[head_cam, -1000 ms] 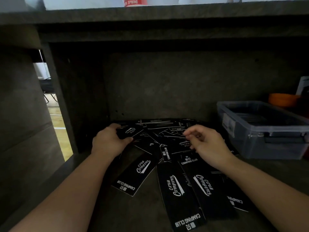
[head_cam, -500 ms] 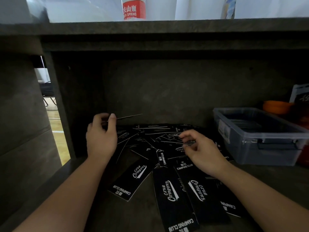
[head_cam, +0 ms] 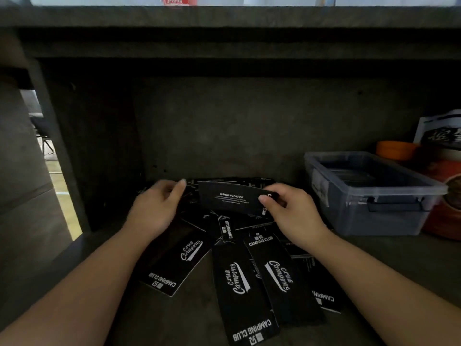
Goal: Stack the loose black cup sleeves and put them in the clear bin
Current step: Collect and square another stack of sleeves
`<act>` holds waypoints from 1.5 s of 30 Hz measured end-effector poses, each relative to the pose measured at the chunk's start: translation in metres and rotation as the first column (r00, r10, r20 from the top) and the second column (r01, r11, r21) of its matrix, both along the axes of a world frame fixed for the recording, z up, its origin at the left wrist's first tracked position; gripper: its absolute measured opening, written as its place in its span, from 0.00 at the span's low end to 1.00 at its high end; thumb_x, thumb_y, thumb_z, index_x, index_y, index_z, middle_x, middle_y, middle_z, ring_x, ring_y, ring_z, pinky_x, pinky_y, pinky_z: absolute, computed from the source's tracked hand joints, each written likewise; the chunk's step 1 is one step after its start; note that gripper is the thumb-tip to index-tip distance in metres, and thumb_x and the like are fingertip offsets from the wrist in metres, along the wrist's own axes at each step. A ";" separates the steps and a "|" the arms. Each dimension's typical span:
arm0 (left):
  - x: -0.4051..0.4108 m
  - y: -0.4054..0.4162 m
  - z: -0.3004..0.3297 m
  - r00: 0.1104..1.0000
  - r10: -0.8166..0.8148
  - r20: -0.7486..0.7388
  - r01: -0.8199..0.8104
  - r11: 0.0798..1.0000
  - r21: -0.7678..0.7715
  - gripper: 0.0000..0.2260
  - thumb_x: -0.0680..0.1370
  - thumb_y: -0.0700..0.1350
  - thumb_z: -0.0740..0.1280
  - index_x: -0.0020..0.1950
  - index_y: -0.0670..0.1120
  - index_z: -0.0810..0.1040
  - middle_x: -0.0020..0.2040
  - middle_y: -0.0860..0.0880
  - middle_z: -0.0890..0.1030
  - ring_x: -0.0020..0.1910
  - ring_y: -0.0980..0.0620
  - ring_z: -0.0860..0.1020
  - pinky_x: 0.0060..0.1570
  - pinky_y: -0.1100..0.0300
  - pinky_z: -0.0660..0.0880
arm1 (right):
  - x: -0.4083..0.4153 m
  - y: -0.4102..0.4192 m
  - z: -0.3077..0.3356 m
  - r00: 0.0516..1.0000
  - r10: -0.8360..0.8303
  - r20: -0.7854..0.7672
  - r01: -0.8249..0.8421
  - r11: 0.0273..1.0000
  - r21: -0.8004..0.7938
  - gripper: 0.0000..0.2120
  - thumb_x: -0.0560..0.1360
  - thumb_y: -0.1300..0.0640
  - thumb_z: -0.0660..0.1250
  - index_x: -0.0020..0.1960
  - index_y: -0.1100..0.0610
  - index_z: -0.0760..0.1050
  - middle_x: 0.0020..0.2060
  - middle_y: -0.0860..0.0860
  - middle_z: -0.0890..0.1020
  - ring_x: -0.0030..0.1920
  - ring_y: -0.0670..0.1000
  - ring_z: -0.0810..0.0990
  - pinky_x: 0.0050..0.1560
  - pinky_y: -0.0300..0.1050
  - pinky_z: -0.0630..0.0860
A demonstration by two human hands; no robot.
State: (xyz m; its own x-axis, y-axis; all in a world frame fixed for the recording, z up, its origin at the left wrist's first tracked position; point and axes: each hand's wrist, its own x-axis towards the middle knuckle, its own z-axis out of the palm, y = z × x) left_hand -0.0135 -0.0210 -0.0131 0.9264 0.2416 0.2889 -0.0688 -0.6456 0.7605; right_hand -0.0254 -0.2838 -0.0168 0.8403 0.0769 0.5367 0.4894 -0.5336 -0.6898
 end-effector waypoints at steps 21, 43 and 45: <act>0.001 0.021 0.000 0.941 0.317 0.123 -0.335 0.923 0.187 0.25 0.77 0.60 0.65 0.66 0.43 0.74 0.65 0.38 0.70 0.58 0.37 0.76 0.56 0.49 0.73 | 0.006 -0.007 0.001 0.991 -0.110 -0.071 0.117 0.987 0.109 0.10 0.79 0.61 0.62 0.54 0.50 0.79 0.41 0.45 0.83 0.40 0.41 0.80 0.39 0.32 0.72; 0.004 -0.016 -0.010 0.995 0.024 0.092 -0.006 0.982 -0.191 0.15 0.77 0.53 0.69 0.35 0.45 0.80 0.24 0.50 0.79 0.22 0.60 0.76 0.32 0.65 0.71 | 0.004 0.001 -0.002 0.996 0.012 -0.091 0.000 0.993 0.121 0.10 0.78 0.61 0.63 0.48 0.49 0.81 0.35 0.45 0.83 0.34 0.39 0.79 0.40 0.35 0.75; 0.006 -0.015 -0.011 0.990 0.002 0.144 0.027 0.979 -0.200 0.14 0.78 0.52 0.68 0.36 0.45 0.81 0.27 0.51 0.79 0.24 0.61 0.76 0.33 0.63 0.72 | 0.005 0.000 -0.002 0.992 0.037 -0.119 -0.018 0.988 0.156 0.11 0.78 0.61 0.63 0.47 0.48 0.80 0.35 0.47 0.83 0.33 0.40 0.79 0.39 0.36 0.75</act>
